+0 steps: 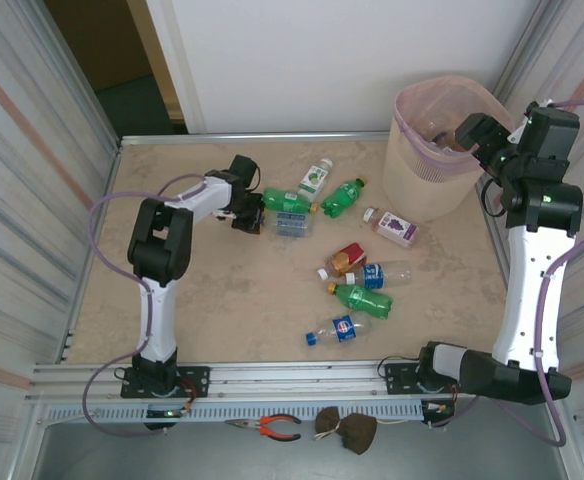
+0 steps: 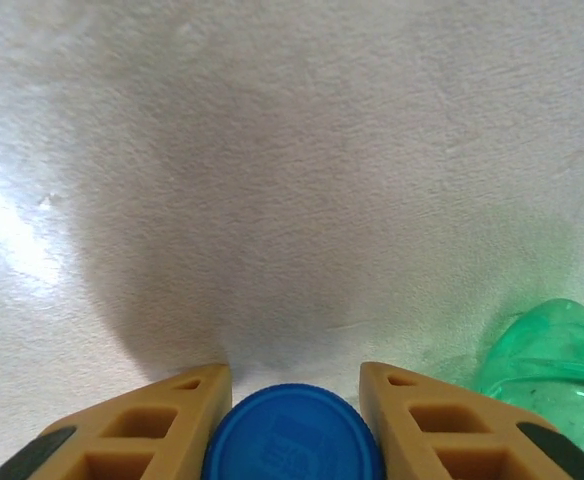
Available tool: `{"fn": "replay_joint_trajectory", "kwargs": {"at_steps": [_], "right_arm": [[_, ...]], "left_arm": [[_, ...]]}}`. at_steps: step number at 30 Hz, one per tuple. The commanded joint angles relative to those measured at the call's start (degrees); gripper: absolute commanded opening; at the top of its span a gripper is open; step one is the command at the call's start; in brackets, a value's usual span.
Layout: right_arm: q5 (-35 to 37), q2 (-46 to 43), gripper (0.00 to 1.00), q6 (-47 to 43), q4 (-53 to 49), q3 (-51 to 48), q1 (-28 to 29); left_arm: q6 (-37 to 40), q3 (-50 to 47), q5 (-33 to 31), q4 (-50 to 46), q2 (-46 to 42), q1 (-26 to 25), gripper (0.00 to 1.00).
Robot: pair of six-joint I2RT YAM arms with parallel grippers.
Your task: Put the plastic bottles in the bin
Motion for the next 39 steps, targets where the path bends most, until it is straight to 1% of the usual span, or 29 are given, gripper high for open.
{"fn": "replay_joint_trajectory", "kwargs": {"at_steps": [1, 6, 8, 10, 12, 14, 18, 21, 24, 27, 29, 33, 36, 39], "right_arm": [[0.26, -2.80, 0.88, -1.91, 0.69, -0.85, 0.00], [-6.35, -5.81, 0.87, -4.16, 5.19, -3.67, -0.46], [-11.51, -6.66, 0.89, -6.01, 7.48, -5.09, -0.66], [-17.18, -7.41, 0.91, -7.19, 9.61, -6.56, -0.81], [-21.68, -7.53, 0.93, -7.11, 11.43, -7.85, -0.92], [-25.98, -7.70, 0.96, -6.95, 13.22, -9.27, -0.97], [-32.39, -8.08, 0.96, -5.31, 18.77, -13.15, -0.74], [-37.73, -7.88, 0.96, -5.23, 22.13, -14.97, -0.44], [-41.69, -8.00, 0.95, -5.23, 25.61, -16.82, 0.67], [-44.32, -8.33, 0.95, -6.41, 28.27, -18.31, 2.75], [-45.82, -8.68, 0.94, -8.23, 29.10, -18.87, 4.58], [-47.98, -9.60, 0.95, -11.44, 30.18, -19.59, 8.88], [-49.92, -9.80, 0.95, -13.13, 30.55, -19.60, 12.28], [-51.76, -9.94, 0.95, -14.37, 31.09, -19.56, 15.53]], "left_arm": [[-0.81, -3.52, -0.33, 0.90, -4.47, 0.27, 0.33], [1.15, -9.01, 0.20, 4.31, -10.05, 0.21, 0.30], [2.53, -11.81, 0.34, 7.38, -12.71, 0.14, 0.29], [5.46, -14.40, 0.41, 10.64, -15.29, 0.14, 0.29], [8.22, -16.77, 0.82, 14.09, -17.89, 0.09, 0.29], [10.48, -19.70, 0.75, 17.94, -21.04, -0.07, 0.29], [17.02, -26.43, -1.25, 28.68, -28.81, -0.41, 0.29], [24.55, -27.45, -3.25, 30.37, -34.03, -0.68, 0.28], [32.28, -28.12, -2.90, 34.58, -38.39, -1.06, 0.27], [38.59, -29.10, -0.03, 40.19, -41.66, -1.40, 0.24], [41.79, -28.62, 1.68, 41.45, -43.30, -1.71, 0.21], [49.21, -27.46, 7.25, 45.20, -45.94, -2.74, 0.17], [54.61, -26.53, 15.07, 50.99, -46.89, -3.49, 0.17], [57.57, -25.30, 22.06, 56.09, -47.22, -4.22, 0.15]]}}
